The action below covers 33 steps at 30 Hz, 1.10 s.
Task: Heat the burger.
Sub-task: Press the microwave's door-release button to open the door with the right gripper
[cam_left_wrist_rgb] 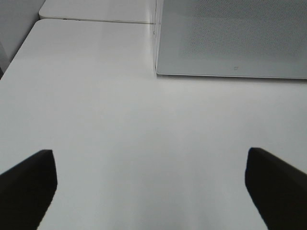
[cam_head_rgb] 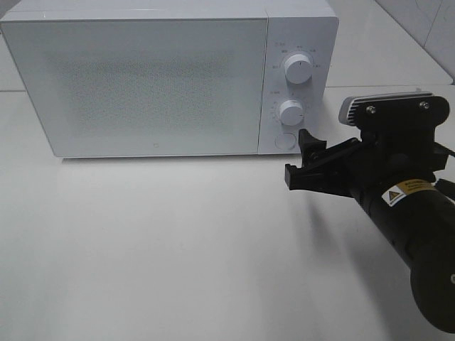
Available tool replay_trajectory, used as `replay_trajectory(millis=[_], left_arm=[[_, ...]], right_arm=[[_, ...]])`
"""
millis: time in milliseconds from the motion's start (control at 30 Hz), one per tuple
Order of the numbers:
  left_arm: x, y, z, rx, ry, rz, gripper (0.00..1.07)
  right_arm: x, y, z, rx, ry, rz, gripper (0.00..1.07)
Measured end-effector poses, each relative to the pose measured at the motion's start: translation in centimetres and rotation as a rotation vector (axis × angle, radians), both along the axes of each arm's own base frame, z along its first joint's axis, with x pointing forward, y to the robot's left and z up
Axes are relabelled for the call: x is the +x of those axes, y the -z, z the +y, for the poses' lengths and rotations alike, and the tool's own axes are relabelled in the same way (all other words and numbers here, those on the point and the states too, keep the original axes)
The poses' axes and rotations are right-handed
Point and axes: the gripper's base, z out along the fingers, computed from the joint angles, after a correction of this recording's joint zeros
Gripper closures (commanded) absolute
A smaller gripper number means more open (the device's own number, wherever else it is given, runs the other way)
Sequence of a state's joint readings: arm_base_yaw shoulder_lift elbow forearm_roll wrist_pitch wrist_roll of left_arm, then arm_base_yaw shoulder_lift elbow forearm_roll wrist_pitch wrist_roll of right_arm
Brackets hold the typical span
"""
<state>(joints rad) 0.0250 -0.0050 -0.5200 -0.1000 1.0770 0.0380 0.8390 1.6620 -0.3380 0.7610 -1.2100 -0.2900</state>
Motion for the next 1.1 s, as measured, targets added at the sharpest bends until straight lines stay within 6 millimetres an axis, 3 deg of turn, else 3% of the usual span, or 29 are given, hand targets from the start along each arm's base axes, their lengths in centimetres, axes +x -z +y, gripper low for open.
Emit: replay_trajectory(millis=[200,367,400,467,500,533,567,633,700,767,933,1100], left_arm=[[0.00,0.00,0.00,0.000,0.000,0.000,0.06],[0.00,0.00,0.00,0.000,0.000,0.000,0.06],[0.00,0.00,0.00,0.000,0.000,0.000,0.06],[0.00,0.00,0.00,0.000,0.000,0.000,0.06],[0.00,0.00,0.00,0.000,0.000,0.000,0.06],[0.00,0.00,0.00,0.000,0.000,0.000,0.06],[0.00,0.00,0.00,0.000,0.000,0.000,0.06],[0.00,0.00,0.00,0.000,0.000,0.000,0.06],[0.00,0.00,0.00,0.000,0.000,0.000,0.06],[0.00,0.00,0.00,0.000,0.000,0.000,0.06],[0.00,0.00,0.00,0.000,0.000,0.000,0.06],[0.00,0.00,0.00,0.000,0.000,0.000,0.06]], right_arm=[[-0.15,0.23,0.86,0.007,-0.012,0.008,0.32],[-0.13,0.33,0.74,0.116,0.027,0.031,0.43],[-0.13,0.33,0.73,0.202,0.048,0.044,0.50],[-0.13,0.34,0.71,0.253,0.061,0.053,0.54],[-0.13,0.34,0.71,0.349,0.083,0.067,0.63],[-0.13,0.34,0.71,0.349,0.083,0.067,0.63],[-0.13,0.34,0.71,0.451,0.105,0.083,0.73],[-0.13,0.34,0.71,0.508,0.118,0.092,0.78],[-0.17,0.47,0.73,0.707,0.165,0.139,0.89],[-0.19,0.56,0.75,0.758,0.179,0.157,0.96],[-0.23,0.72,0.80,0.997,0.239,0.210,1.05],[-0.29,0.80,1.02,1.247,0.285,0.272,1.07]])
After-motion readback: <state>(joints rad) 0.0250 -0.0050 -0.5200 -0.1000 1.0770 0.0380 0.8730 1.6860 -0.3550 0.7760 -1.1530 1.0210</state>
